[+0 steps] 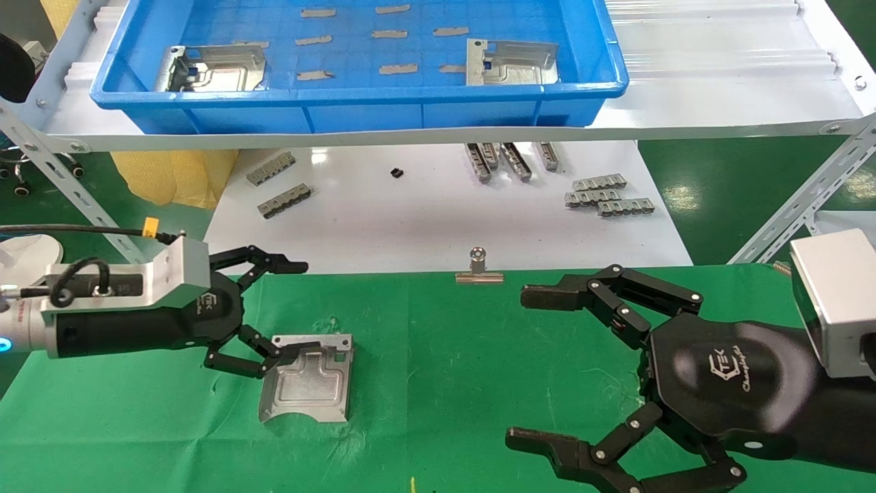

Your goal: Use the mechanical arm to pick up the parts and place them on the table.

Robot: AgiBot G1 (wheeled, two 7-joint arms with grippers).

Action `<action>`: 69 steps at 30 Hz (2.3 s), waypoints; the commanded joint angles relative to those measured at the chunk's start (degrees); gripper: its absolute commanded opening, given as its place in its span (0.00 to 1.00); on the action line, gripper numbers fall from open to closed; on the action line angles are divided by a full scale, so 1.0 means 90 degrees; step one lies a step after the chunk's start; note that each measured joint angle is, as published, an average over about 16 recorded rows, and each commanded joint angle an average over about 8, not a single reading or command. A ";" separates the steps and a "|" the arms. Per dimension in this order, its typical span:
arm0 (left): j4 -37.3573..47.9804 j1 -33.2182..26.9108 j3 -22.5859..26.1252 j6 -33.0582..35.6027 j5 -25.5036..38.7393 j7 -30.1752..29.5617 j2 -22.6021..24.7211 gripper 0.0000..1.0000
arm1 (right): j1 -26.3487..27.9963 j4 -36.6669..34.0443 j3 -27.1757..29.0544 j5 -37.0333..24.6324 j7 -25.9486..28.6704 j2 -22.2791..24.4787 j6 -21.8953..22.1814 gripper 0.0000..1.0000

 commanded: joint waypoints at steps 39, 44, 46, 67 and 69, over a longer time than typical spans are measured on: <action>-0.5157 0.2663 -0.2287 -0.0416 -0.1513 -0.3673 -0.1485 1.00 | 0.0001 0.0000 -0.0002 0.0001 -0.0001 0.0000 0.0000 1.00; -0.5801 0.2996 -0.2572 -0.0468 -0.1702 -0.4132 -0.1670 1.00 | 0.0001 0.0000 -0.0002 0.0001 -0.0001 0.0001 0.0000 1.00; -0.6058 0.3129 -0.2686 -0.0488 -0.1777 -0.4315 -0.1744 1.00 | 0.0001 0.0000 -0.0002 0.0001 -0.0001 0.0001 0.0000 1.00; -0.6901 0.3571 -0.3065 -0.0561 -0.2039 -0.4877 -0.1990 1.00 | -0.0001 -0.0001 -0.0002 0.0002 -0.0001 0.0001 0.0003 1.00; -0.6880 0.3560 -0.3055 -0.0559 -0.2030 -0.4868 -0.1984 1.00 | -0.0001 -0.0001 -0.0002 0.0002 -0.0001 0.0001 0.0003 1.00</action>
